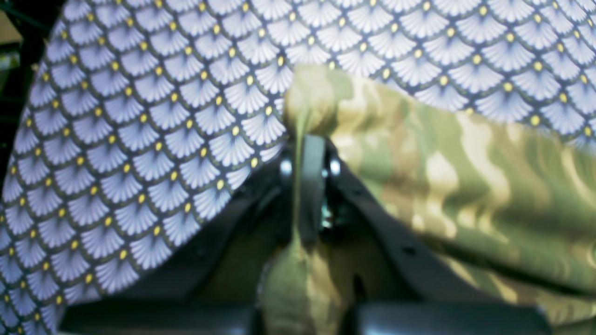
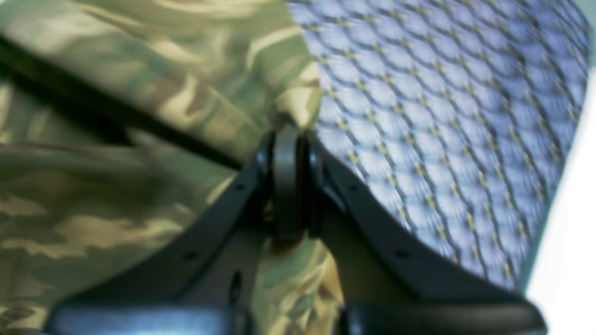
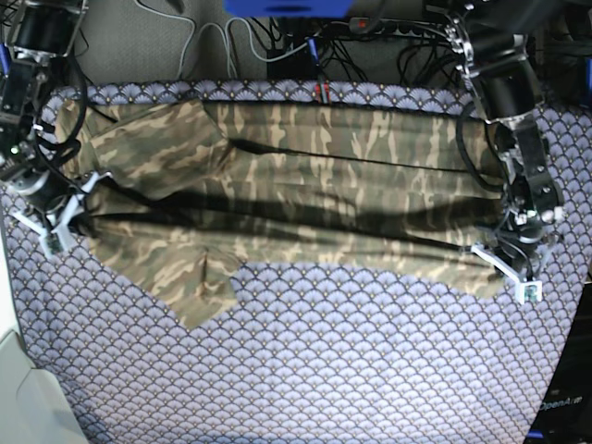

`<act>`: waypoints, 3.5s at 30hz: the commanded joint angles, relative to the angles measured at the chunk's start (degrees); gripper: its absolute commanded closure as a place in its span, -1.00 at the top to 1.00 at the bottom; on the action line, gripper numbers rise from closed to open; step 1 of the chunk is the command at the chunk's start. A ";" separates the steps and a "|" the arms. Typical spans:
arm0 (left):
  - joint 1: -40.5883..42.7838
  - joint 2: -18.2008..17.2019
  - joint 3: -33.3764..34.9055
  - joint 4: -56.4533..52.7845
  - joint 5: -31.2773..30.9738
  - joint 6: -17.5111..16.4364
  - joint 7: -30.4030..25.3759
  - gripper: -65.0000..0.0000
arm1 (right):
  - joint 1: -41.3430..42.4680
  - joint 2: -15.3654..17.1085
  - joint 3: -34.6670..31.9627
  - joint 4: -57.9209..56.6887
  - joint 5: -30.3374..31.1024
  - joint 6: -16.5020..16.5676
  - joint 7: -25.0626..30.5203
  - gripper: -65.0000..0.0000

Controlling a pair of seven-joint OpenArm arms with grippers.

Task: Fold the T-shirt properly
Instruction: 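Lift the hem and fold it over toward the folded collar edge, then lower the hem onto the folded shirt and hold both grippers there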

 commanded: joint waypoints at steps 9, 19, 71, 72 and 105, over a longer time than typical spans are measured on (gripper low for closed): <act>7.48 2.13 -2.51 11.07 0.14 0.48 -0.11 -0.99 | -2.87 -1.70 8.48 1.24 0.18 -0.47 -2.17 -1.00; 11.96 3.01 -6.20 12.39 0.14 0.30 -0.11 -0.99 | -7.61 -3.11 8.48 1.24 0.26 -0.47 -1.73 -1.00; 22.34 5.38 -8.75 24.17 0.14 0.30 6.40 -0.99 | -15.88 -3.55 11.56 9.33 0.26 -0.47 -2.96 -1.00; 22.34 5.38 -8.93 23.46 0.14 0.30 6.40 -0.99 | -15.88 -3.55 11.56 9.33 0.26 -0.47 -2.96 -1.00; 25.41 2.31 -9.02 20.47 -6.45 -8.05 6.75 0.01 | -10.95 -3.28 11.21 9.68 0.26 -0.47 -10.78 -0.38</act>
